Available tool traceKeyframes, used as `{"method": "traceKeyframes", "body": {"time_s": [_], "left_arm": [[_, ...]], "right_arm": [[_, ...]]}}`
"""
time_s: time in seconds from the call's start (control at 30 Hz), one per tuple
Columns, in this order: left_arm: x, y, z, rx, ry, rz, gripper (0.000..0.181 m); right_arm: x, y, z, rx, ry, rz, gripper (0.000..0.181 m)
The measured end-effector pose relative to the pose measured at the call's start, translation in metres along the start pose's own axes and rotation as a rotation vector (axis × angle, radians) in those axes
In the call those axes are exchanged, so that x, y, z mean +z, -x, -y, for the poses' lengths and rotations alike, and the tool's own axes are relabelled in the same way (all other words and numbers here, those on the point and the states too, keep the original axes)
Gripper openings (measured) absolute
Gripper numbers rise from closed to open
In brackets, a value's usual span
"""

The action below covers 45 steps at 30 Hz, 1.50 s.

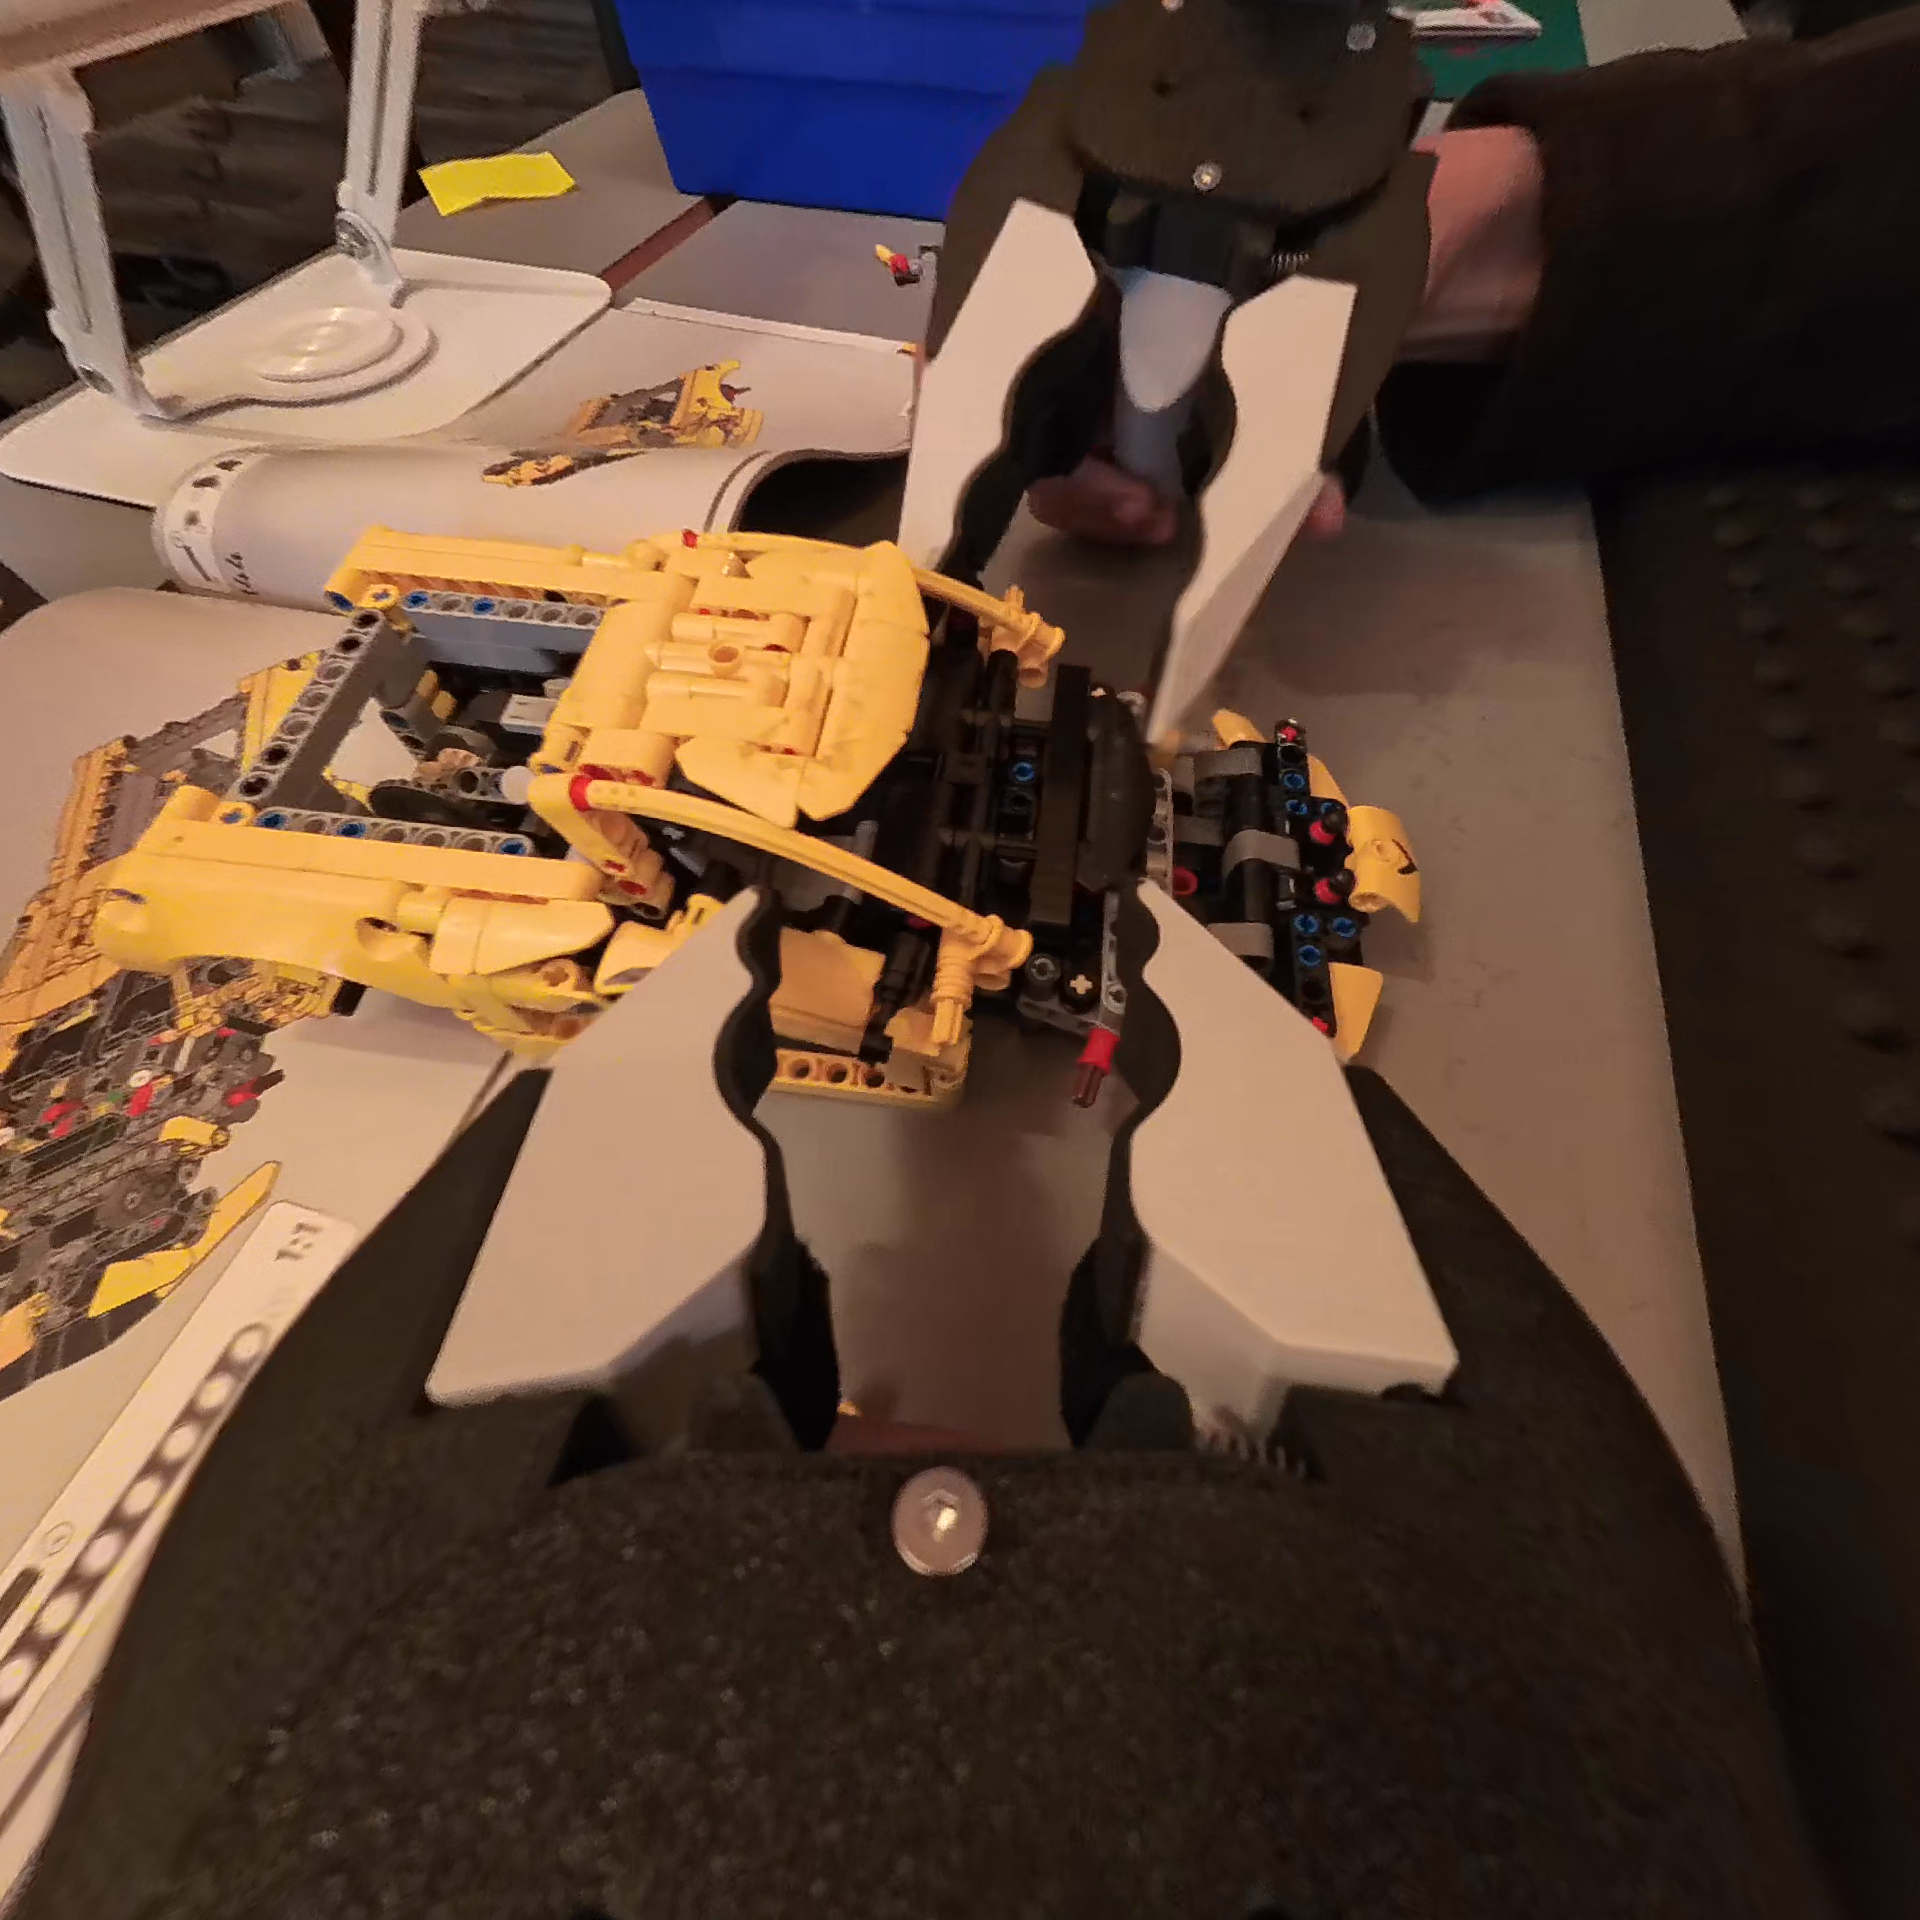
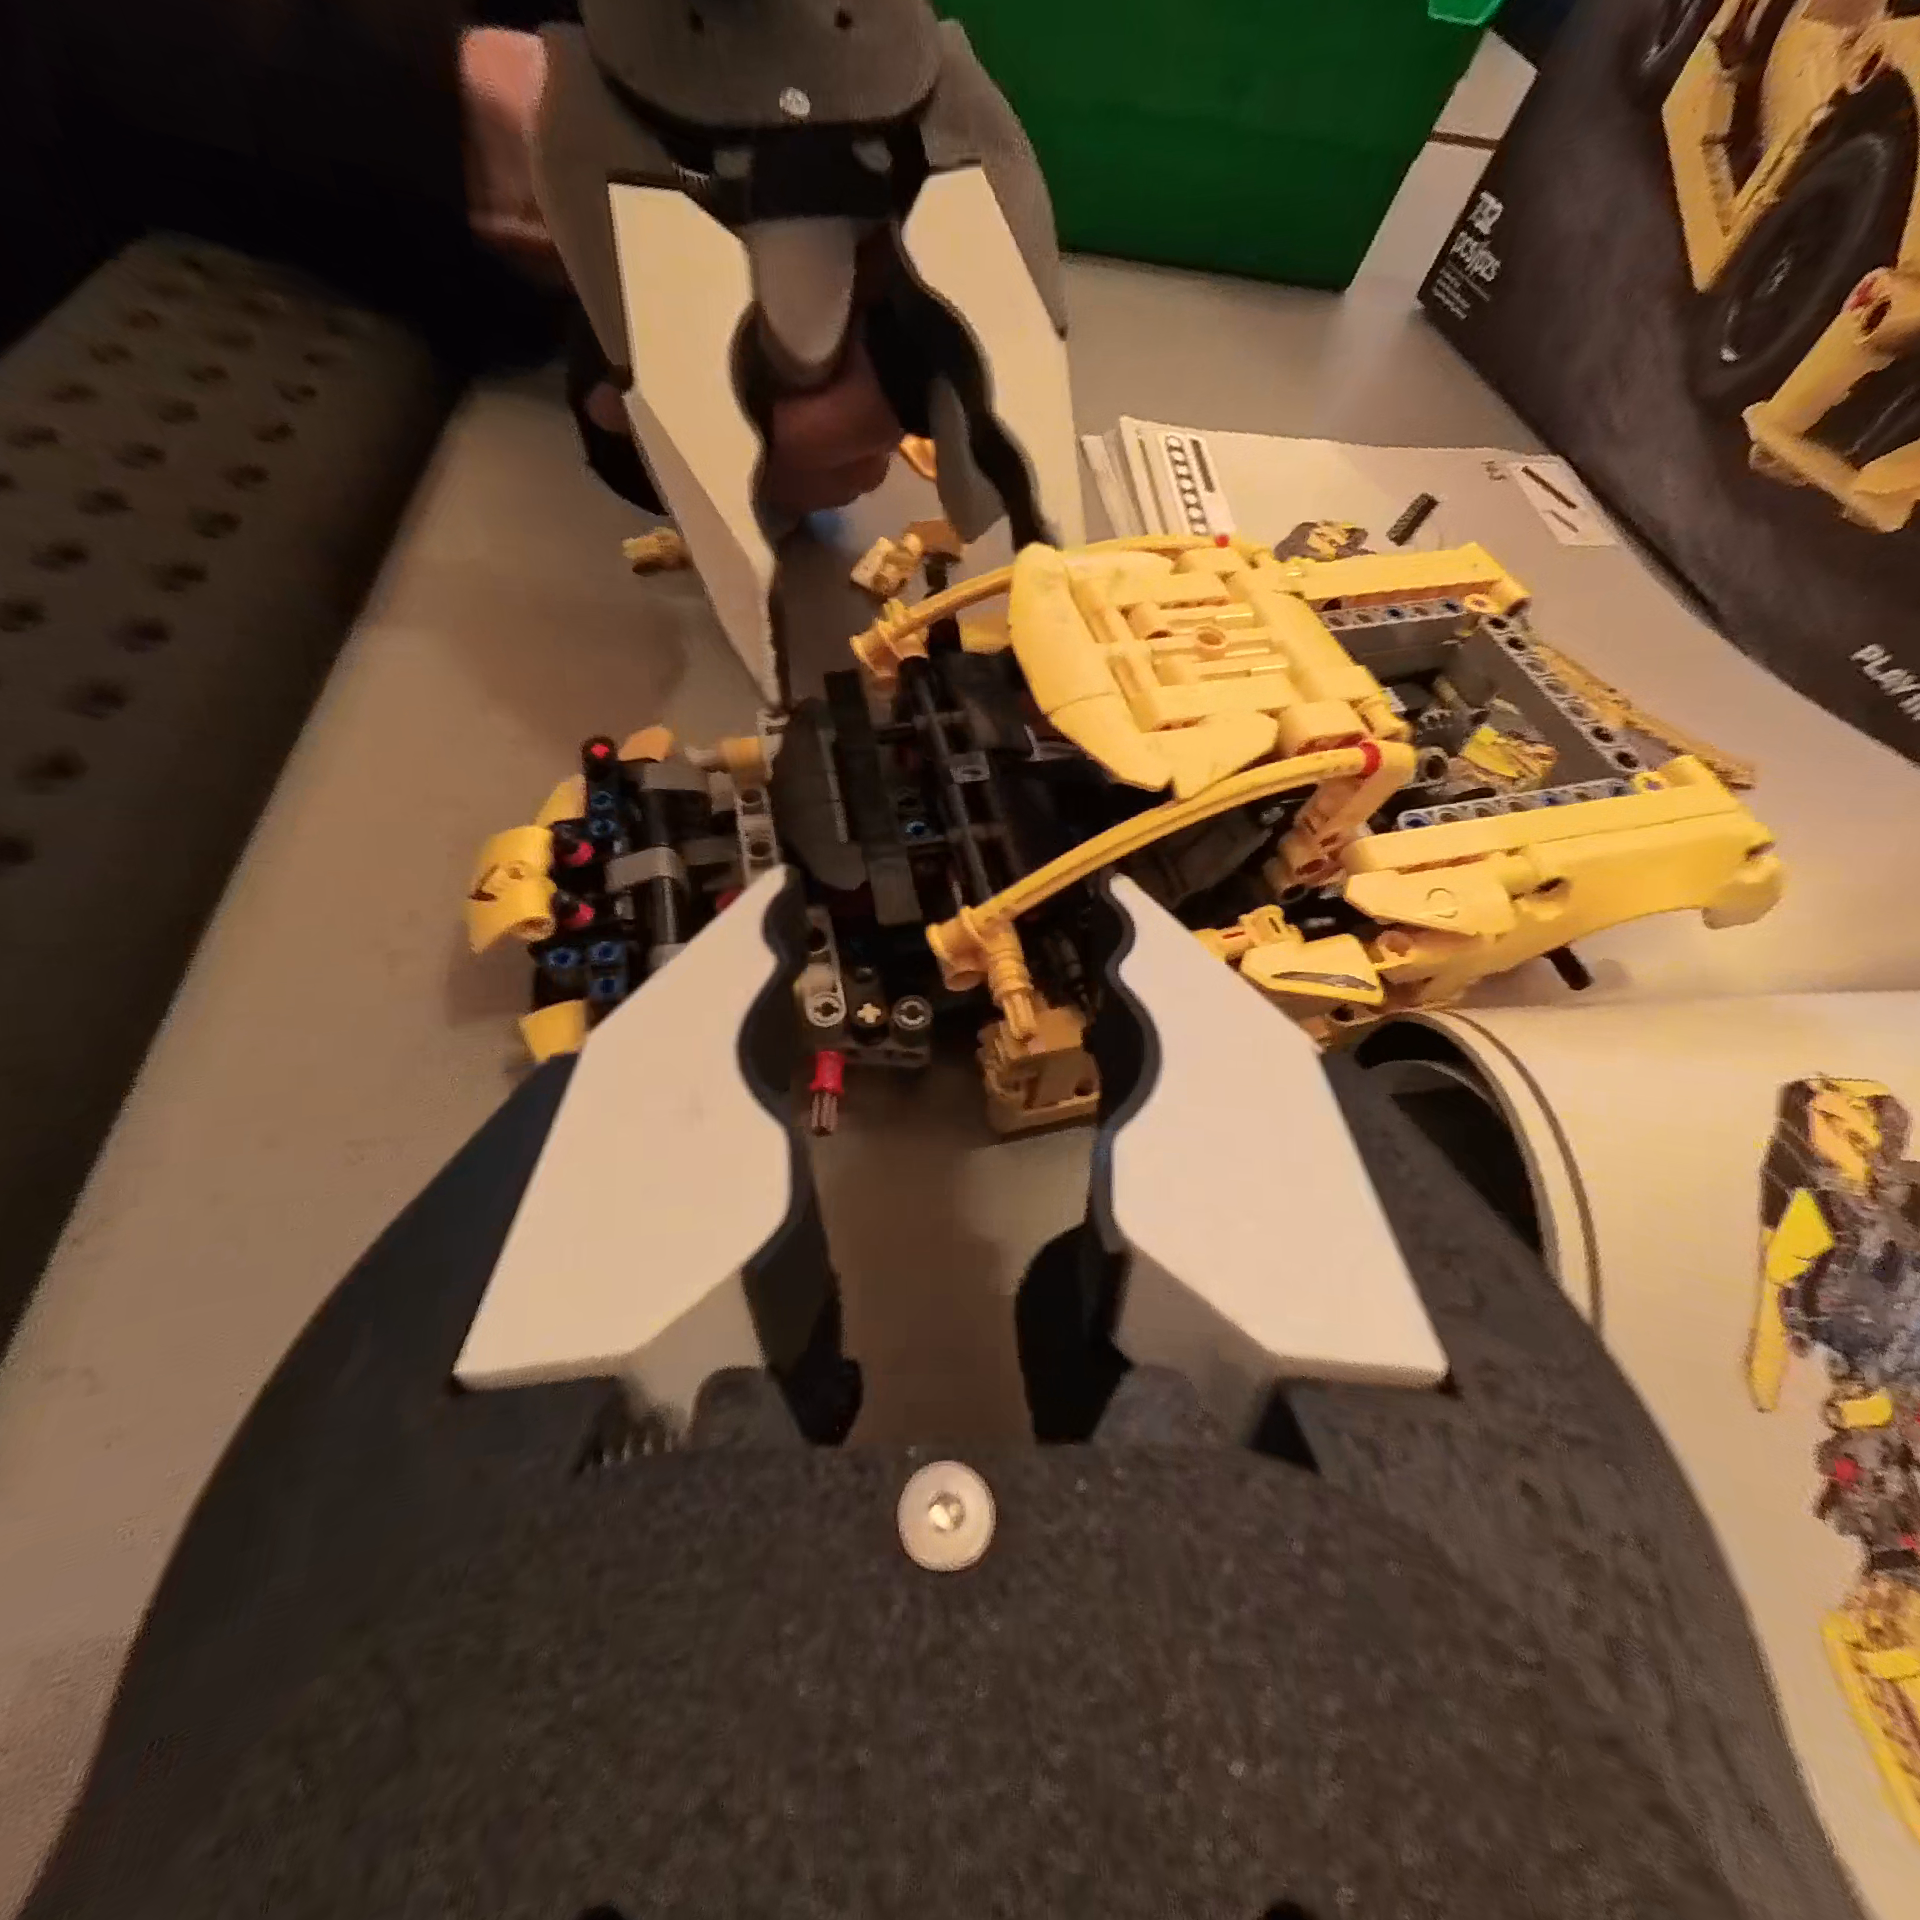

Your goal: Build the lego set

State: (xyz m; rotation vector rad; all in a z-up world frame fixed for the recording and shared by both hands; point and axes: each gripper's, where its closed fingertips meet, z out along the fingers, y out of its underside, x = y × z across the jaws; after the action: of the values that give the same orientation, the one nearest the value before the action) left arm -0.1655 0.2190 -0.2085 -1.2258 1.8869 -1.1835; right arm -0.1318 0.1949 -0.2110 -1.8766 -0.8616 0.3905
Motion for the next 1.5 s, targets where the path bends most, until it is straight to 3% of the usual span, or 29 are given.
{"method": "traceKeyframes", "body": {"time_s": [0.53, 1.5], "left_arm": [[0.0074, -0.0045, -0.0042, 0.021, 0.043, -0.025, 0.057], [0.0092, -0.0057, -0.0047, -0.01, 0.053, -0.066, 0.049]], "right_arm": [[0.0051, 0.0006, 0.0024, 0.119, -0.012, 0.033, 0.054], [0.0054, -0.0008, -0.0008, 0.095, 0.029, 0.035, 0.048]]}}
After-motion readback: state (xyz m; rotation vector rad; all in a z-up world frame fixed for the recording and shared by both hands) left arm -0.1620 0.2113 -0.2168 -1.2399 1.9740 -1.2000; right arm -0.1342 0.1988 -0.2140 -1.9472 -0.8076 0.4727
